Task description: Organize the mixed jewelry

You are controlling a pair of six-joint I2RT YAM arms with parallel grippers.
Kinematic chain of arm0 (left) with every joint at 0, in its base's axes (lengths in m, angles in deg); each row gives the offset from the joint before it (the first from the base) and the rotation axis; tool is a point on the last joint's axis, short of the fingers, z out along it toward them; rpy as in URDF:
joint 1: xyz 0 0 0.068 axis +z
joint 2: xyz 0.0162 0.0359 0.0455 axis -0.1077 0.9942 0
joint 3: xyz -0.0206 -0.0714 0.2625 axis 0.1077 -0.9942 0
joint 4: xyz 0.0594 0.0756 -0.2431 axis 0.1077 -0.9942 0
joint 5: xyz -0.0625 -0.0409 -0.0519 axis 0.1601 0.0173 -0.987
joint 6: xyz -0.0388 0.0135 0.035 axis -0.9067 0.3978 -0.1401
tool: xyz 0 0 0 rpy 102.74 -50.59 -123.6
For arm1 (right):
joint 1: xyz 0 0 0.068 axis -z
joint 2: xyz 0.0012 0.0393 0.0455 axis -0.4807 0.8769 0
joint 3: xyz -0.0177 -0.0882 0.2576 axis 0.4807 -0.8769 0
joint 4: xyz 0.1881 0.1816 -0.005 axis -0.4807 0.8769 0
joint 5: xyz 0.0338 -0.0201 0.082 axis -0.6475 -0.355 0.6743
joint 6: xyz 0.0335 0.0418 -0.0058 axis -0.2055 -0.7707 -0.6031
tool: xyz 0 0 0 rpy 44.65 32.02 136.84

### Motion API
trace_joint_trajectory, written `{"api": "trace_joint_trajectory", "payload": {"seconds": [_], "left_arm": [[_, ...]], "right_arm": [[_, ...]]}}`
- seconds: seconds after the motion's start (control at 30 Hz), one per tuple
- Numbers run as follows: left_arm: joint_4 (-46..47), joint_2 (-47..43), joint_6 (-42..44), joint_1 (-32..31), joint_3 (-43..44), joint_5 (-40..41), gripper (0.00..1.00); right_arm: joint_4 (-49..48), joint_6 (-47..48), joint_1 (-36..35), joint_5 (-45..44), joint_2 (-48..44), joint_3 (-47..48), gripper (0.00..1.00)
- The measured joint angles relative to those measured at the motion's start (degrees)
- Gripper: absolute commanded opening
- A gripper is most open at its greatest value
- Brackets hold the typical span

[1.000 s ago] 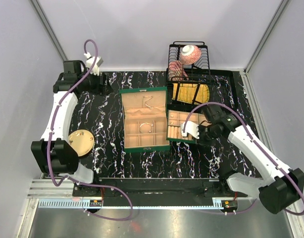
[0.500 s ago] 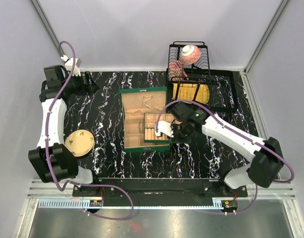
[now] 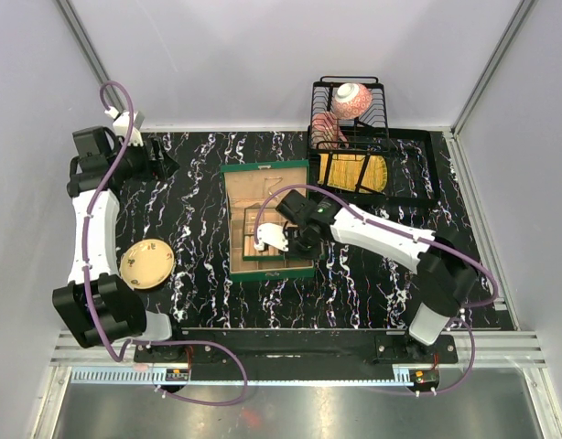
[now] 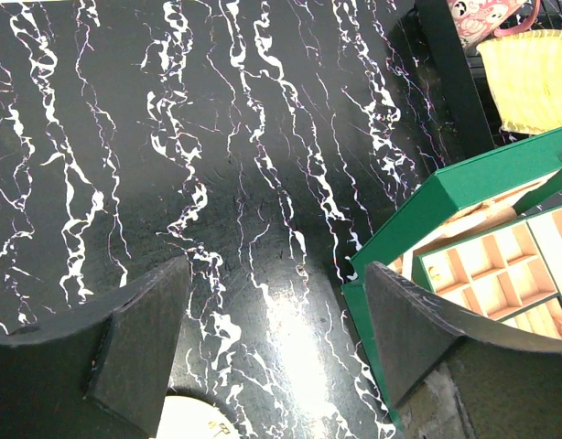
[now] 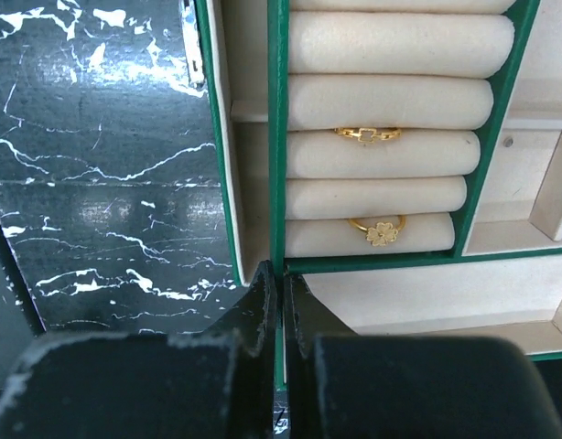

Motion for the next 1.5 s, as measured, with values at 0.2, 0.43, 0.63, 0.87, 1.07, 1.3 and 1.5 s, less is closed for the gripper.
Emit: {"api": "trace_joint_trajectory", "payload": {"seconds": [0.2,0.43,0.63,0.87,1.07,1.3,1.5], "left_arm": [[0.2,0.0,0.7,1.0,-0.8,-0.9,0.81],[0.3,0.0,1.1,1.9,-1.1,-2.0,0.81],[0.2,0.0,1.4,2.4,-1.8,-2.8,0.81],[0.2,0.0,1.7,2.6,-1.8,-3.3,0.81],[0.2,0.0,2.0,2.8,-1.8,-3.4,0.81],[0.2,0.0,2.1,2.8,-1.8,-4.0,0.81],[0.2,0.0,2.2,3.1,-1.8,-4.1,0.82]], "right_arm": [[-0.7,-1.2,-1.3,-0.8,2.5,1.7,0.0],[-1.2,-2.1,-3.4,-1.6,4.6,3.3,0.0],[-2.2,-2.3,-4.3,-2.1,6.1,4.0,0.0],[-2.4,-2.7,-5.3,-3.0,6.5,4.0,0.0],[-2.6,-3.1,-6.3,-3.5,6.5,4.0,0.0],[-2.6,-3.2,-6.6,-4.4,6.5,3.8,0.0],[-4.1,-3.2,-6.8,-4.9,6.5,2.4,0.0]]}}
